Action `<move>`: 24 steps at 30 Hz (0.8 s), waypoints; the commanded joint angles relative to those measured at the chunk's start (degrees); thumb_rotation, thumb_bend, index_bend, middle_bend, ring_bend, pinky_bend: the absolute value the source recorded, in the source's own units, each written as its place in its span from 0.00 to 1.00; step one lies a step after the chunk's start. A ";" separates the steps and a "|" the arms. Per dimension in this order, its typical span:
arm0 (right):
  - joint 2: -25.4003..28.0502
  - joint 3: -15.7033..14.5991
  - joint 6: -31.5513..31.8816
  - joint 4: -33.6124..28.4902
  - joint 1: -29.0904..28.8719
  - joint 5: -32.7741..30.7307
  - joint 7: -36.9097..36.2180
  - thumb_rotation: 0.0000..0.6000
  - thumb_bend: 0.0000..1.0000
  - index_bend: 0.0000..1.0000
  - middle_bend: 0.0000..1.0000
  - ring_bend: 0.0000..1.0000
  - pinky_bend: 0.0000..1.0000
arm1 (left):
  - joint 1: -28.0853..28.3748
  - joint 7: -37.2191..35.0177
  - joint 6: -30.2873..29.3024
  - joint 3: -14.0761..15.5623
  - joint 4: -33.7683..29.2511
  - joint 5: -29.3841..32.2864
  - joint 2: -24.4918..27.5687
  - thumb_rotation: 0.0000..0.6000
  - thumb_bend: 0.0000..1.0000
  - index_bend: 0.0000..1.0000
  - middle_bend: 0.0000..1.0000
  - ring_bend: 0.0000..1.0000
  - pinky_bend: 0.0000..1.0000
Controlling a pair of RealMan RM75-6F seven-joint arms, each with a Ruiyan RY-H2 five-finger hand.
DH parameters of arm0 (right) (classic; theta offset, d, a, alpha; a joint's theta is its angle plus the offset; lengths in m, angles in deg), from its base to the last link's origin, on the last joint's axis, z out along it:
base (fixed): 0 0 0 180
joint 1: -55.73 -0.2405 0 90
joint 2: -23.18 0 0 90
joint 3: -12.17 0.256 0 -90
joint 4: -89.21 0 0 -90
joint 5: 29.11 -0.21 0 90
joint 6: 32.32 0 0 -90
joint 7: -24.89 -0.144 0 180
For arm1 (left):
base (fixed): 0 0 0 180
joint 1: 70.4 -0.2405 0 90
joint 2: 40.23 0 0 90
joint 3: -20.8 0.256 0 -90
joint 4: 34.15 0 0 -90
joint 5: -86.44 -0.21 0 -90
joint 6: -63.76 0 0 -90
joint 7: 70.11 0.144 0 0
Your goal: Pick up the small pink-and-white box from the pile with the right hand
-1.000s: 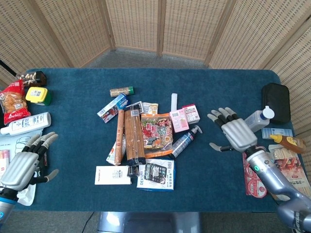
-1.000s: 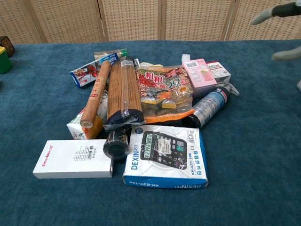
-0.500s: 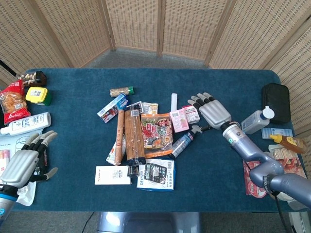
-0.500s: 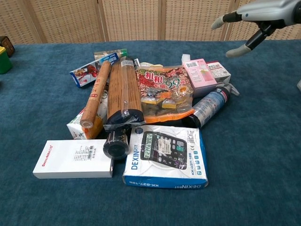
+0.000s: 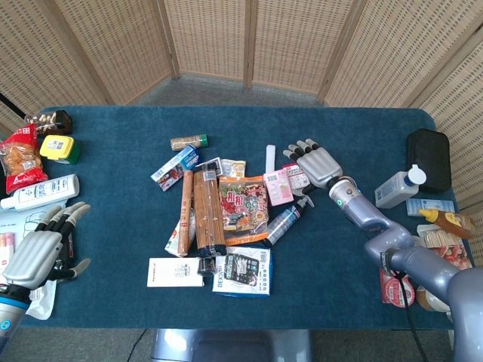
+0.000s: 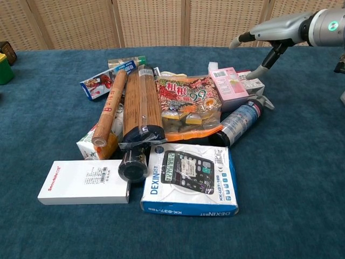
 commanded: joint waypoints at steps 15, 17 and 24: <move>-5.65 -5.95 -1.52 10.32 -2.24 4.64 -4.68 0.74 0.23 0.00 0.00 0.00 0.00 | -0.55 0.30 -0.81 0.29 -0.44 -0.16 0.41 1.00 0.30 0.05 0.04 0.13 0.00; -6.08 -6.70 -1.63 11.48 -2.41 5.30 -5.62 0.74 0.23 0.00 0.00 0.00 0.00 | -0.65 0.39 -0.93 0.36 -0.54 -0.28 0.44 1.00 0.30 0.05 0.04 0.13 0.00; -7.74 -9.30 -2.98 15.34 -3.31 7.39 -8.38 0.74 0.23 0.00 0.00 0.00 0.00 | -0.62 0.92 -0.94 0.34 -0.93 -0.20 0.47 1.00 0.31 0.04 0.04 0.13 0.00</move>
